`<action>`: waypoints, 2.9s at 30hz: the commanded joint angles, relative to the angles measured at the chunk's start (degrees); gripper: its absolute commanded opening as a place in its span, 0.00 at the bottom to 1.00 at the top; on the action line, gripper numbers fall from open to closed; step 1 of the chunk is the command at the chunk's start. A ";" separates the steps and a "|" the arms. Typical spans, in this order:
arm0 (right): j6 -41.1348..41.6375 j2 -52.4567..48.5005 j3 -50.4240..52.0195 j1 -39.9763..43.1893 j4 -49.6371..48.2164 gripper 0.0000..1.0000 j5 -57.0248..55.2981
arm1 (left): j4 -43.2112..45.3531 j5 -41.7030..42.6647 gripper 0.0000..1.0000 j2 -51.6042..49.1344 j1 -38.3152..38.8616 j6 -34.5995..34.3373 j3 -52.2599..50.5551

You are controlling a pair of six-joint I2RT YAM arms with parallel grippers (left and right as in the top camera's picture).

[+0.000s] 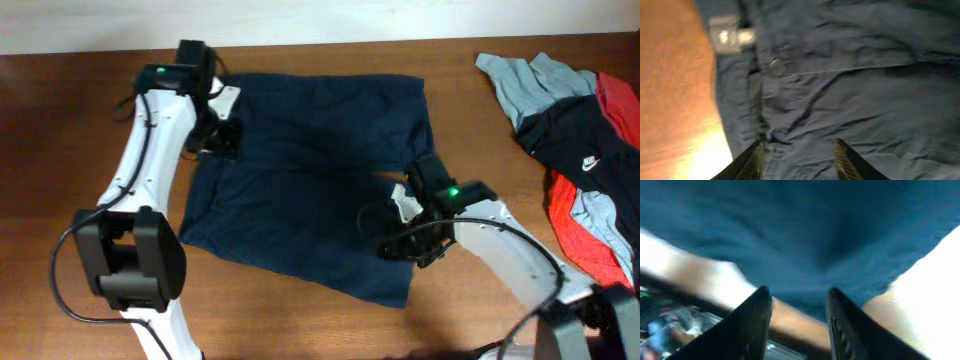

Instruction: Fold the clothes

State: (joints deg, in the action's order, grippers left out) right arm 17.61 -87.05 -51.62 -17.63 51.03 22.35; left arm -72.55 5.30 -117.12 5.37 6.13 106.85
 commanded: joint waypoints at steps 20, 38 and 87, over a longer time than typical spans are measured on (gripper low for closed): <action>-0.68 2.82 5.09 15.28 4.63 0.49 -7.41 | 8.48 7.43 0.40 -0.59 -3.39 -3.08 -18.73; -2.14 11.52 6.84 15.39 13.62 0.71 5.97 | 4.55 -2.01 0.31 29.00 -3.41 -9.01 -20.96; 29.53 18.67 30.99 15.41 -14.95 0.83 8.96 | 33.11 7.37 0.02 21.31 -8.52 -22.34 -60.78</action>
State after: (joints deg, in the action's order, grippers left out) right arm 44.34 -65.34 -21.87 -2.44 39.72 33.41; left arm -38.57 12.91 -94.24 -3.25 -17.47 46.98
